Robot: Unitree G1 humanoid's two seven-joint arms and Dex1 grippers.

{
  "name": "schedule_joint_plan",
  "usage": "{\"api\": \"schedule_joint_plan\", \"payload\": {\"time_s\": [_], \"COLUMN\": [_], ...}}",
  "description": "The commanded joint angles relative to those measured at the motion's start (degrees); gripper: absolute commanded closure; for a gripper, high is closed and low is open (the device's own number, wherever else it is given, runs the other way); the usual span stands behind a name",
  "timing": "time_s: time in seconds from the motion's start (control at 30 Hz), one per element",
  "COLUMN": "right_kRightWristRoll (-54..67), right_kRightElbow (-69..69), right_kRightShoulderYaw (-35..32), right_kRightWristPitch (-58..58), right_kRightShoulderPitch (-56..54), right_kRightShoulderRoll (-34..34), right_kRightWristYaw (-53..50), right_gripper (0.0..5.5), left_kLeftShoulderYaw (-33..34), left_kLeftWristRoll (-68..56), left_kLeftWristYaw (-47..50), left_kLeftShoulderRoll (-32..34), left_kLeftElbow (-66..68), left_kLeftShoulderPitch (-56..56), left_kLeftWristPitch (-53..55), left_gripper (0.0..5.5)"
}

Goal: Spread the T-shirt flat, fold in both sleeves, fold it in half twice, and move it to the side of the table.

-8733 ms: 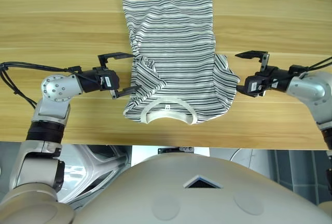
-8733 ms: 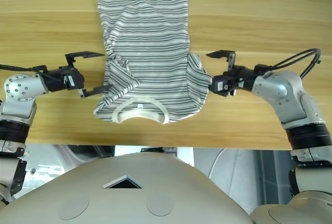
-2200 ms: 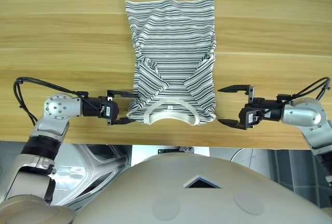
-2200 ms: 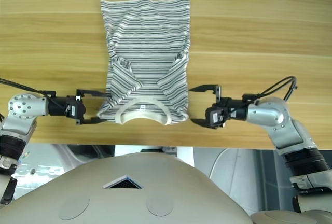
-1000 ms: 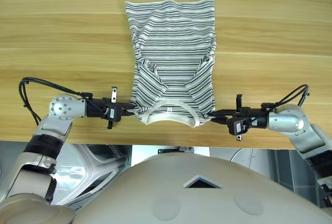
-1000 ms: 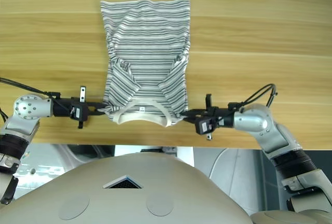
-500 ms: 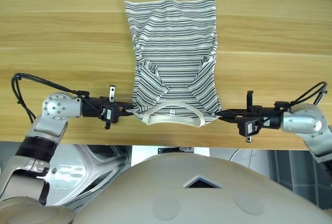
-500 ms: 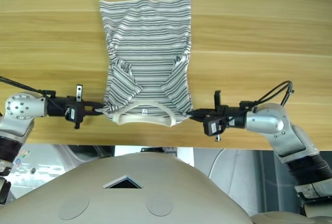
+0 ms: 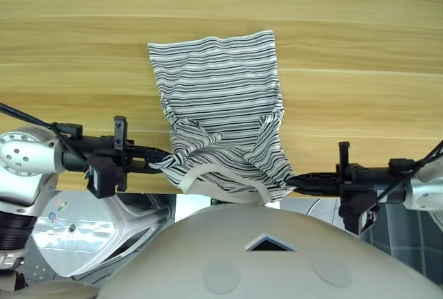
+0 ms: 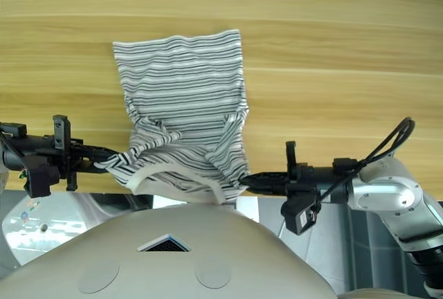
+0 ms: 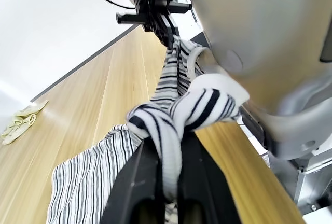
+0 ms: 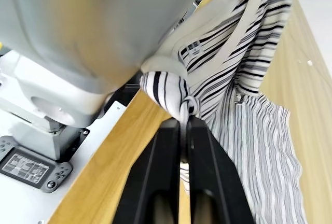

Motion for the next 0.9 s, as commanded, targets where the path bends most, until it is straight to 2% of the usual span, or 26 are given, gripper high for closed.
{"api": "schedule_joint_plan", "payload": {"time_s": [0.03,0.27,0.5,0.7,0.9], "right_kRightWristRoll": [1.9,1.4,-2.7,-9.2,-16.9], "right_kRightElbow": [2.1,6.1,10.4,14.6,19.0], "right_kRightShoulderYaw": [-2.7,-3.5,-0.7,2.5,6.8], "right_kRightWristPitch": [1.2,8.7,17.2,22.0,25.6], "right_kRightShoulderPitch": [-2.0,-11.2,-23.4,-32.2,-39.2], "right_kRightShoulderRoll": [1.0,5.9,11.2,16.7,22.3], "right_kRightWristYaw": [-0.7,-4.0,-6.6,-9.8,-13.2], "right_gripper": [5.50,5.50,5.50,5.50,5.50], "left_kLeftShoulderYaw": [0.5,0.6,2.4,3.8,-1.6], "left_kLeftWristRoll": [6.1,16.1,7.3,1.8,13.9], "left_kLeftWristYaw": [1.4,4.5,1.6,3.7,8.2], "left_kLeftShoulderRoll": [-2.1,-3.0,-1.5,-6.1,-13.7], "left_kLeftElbow": [5.2,10.7,7.7,8.7,19.9], "left_kLeftShoulderPitch": [-3.3,-4.8,-7.4,-16.2,-25.4], "left_kLeftWristPitch": [0.6,0.4,4.5,10.1,11.4], "left_gripper": [5.43,5.43,5.43,5.43,5.43]}}
